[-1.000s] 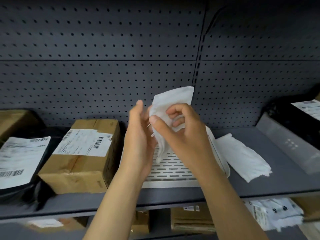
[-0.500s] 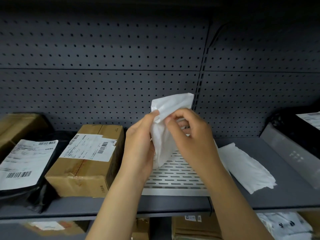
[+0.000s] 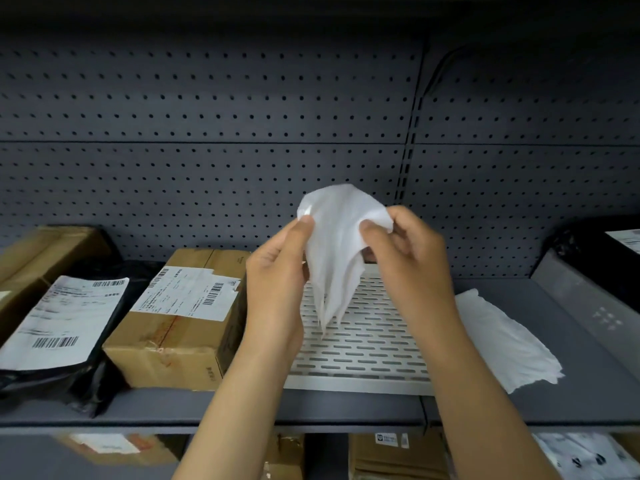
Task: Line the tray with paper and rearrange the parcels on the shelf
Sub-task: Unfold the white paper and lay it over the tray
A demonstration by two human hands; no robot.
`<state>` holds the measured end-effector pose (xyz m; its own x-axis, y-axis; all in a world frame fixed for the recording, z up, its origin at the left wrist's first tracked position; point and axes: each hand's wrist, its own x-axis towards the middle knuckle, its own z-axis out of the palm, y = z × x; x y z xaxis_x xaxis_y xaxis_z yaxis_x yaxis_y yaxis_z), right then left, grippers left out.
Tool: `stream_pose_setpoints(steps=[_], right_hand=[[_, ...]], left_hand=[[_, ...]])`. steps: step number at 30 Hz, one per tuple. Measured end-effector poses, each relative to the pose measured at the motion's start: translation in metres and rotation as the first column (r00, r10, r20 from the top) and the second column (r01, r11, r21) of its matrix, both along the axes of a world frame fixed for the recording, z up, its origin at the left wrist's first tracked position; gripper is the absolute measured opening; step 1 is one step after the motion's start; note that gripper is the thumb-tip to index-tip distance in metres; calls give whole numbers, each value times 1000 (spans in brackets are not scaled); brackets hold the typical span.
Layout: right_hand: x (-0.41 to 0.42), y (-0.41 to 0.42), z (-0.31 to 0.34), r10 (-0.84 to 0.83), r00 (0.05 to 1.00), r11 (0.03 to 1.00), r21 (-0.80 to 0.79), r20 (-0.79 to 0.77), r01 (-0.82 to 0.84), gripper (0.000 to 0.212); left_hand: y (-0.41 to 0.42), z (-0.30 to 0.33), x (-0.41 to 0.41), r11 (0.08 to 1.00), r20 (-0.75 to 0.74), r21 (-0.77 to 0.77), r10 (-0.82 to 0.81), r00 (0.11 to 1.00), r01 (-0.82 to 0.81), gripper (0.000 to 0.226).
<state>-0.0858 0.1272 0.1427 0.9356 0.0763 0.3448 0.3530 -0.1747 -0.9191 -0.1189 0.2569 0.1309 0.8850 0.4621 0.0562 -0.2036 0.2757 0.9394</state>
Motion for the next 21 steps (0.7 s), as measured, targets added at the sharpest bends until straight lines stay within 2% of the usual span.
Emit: stream_pose_setpoints(steps=[8,10,13,15,18,21], right_hand=[[13,-31,12,-82,995,993,81,-50,86,22],[16,-35,14,-101,993,992,76,-65,106,28],[17,-40,16,-110,992,990,80,-60,115,36],[19,-43,16,-124,990,988,86,-64,129,30],[22,-52,16,-160,985,982,87,-71,166,14],[25,-58,16,-192,979,977,79,-63,197,10]], left_hand=[[37,6,-5,992,-39,-23,121,992,-122,35],[44,9,-8,991,-17,1,135,991,-135,38],[53,13,-10,985,10,75,154,988,-155,29],[57,14,-11,981,13,95,166,986,-167,32],[62,14,-12,977,-2,113,180,984,-179,54],[64,10,-11,971,-27,140,199,980,-193,55]])
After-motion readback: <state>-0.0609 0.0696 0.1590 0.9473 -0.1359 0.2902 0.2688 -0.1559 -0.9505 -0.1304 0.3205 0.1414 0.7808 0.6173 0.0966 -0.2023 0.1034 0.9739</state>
